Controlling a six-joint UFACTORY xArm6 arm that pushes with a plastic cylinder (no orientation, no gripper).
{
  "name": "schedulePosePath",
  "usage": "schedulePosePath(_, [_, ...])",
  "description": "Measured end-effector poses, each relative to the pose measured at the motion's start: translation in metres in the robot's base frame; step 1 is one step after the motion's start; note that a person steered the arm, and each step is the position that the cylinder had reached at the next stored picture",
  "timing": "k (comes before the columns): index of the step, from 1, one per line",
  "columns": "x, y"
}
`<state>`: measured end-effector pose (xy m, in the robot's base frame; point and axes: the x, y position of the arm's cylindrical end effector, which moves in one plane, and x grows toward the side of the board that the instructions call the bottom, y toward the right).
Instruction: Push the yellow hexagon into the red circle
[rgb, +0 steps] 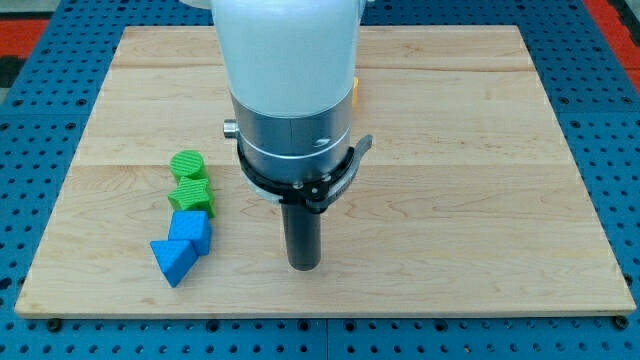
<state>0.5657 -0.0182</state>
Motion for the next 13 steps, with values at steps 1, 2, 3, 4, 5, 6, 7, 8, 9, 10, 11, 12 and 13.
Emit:
schedulePosePath(1, [-0.003, 0.005])
schedulePosePath(2, [-0.006, 0.051])
schedulePosePath(3, [-0.021, 0.079])
schedulePosePath(4, [-0.051, 0.135])
schedulePosePath(5, [-0.103, 0.22])
schedulePosePath(6, [-0.168, 0.279])
schedulePosePath(7, [-0.233, 0.277])
schedulePosePath(8, [-0.294, 0.236])
schedulePosePath(9, [-0.337, 0.172])
schedulePosePath(10, [-0.331, 0.099])
schedulePosePath(11, [-0.315, 0.067])
schedulePosePath(12, [-0.312, 0.02])
schedulePosePath(13, [-0.312, -0.036])
